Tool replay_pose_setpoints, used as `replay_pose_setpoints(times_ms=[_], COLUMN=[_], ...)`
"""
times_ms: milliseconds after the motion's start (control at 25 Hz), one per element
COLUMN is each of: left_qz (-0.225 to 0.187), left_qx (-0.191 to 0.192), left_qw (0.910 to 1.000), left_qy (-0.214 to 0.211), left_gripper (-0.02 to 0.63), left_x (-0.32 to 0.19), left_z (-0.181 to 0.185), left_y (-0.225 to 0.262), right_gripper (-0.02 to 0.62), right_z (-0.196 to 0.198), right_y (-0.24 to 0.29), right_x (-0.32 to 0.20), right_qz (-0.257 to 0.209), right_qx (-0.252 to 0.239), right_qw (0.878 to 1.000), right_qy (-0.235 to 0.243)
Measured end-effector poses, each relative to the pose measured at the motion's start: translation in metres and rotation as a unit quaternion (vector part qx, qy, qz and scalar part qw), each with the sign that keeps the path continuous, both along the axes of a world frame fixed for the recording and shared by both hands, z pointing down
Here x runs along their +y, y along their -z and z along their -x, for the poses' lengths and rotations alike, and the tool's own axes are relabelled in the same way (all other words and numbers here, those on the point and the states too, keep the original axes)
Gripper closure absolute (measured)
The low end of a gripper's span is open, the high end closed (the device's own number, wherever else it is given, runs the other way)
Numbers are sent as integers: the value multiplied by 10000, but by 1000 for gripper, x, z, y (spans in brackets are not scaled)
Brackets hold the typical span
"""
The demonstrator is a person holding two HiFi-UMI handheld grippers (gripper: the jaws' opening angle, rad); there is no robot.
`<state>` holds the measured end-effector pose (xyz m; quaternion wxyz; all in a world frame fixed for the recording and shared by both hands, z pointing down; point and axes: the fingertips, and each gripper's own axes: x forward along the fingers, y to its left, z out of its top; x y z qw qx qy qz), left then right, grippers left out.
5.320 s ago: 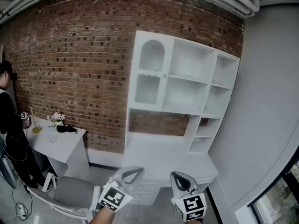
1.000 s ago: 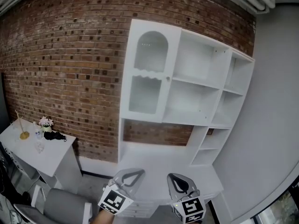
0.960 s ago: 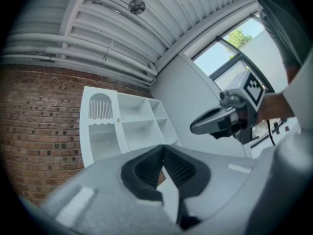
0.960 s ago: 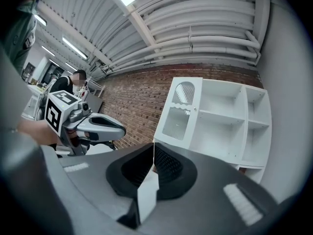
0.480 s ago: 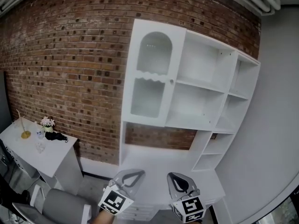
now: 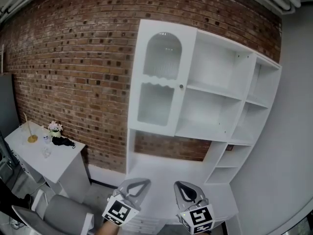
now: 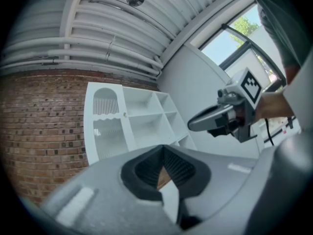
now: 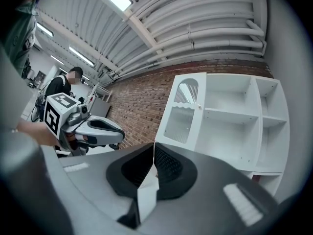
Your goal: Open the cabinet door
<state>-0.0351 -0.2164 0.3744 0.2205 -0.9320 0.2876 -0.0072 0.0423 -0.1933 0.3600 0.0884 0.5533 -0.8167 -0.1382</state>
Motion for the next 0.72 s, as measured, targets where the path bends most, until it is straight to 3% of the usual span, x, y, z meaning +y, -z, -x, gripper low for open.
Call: replay_pose_setpoints(times_ms=[440, 720], left_qz=[77, 137], left_qx=[-59, -144], left_qw=[9990, 9976], left_qy=[438, 658], left_gripper=[604, 604], left_x=[-18, -32], left_z=[-59, -71], left_y=[-10, -18], right_gripper=[586, 586], right_z=[-69, -80], right_y=[-5, -14], right_x=[-23, -39], right_qz=[8, 69], right_qx=[-62, -148], right_qw=[9993, 9980], right_qy=[361, 610])
